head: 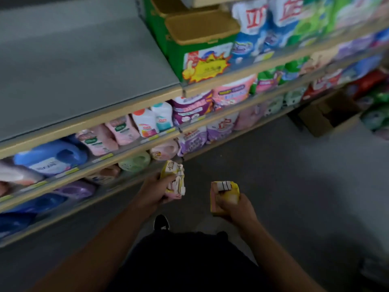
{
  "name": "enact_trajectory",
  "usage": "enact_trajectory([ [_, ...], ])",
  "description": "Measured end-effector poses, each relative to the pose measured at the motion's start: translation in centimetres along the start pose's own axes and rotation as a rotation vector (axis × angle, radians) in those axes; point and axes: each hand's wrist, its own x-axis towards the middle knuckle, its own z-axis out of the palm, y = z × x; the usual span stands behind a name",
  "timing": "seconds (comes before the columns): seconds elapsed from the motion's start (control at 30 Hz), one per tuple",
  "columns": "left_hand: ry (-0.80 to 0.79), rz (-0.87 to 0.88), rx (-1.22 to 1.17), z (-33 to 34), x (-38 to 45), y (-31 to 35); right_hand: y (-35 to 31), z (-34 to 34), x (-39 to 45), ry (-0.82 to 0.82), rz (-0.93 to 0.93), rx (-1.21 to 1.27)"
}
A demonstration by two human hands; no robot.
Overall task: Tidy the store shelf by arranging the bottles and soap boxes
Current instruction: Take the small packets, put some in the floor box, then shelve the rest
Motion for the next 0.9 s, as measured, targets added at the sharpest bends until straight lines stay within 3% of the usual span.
enact_trajectory([
  [0.27, -0.11, -0.097, 0.525, 18.7, 0.3, -7.6, 15.6, -15.9, 0.3, 0.185, 0.195, 0.321],
  [0.43, -0.181, -0.167, 0.648, 30.0, -0.4, -12.1, 23.3, -24.3, 0.7, 0.303, 0.325, 0.559],
  [0.9, -0.349, -0.149, 0.882, 60.7, 8.5, -10.4, 25.8, -47.0, 11.9, 0.505, 0.483, 0.774],
])
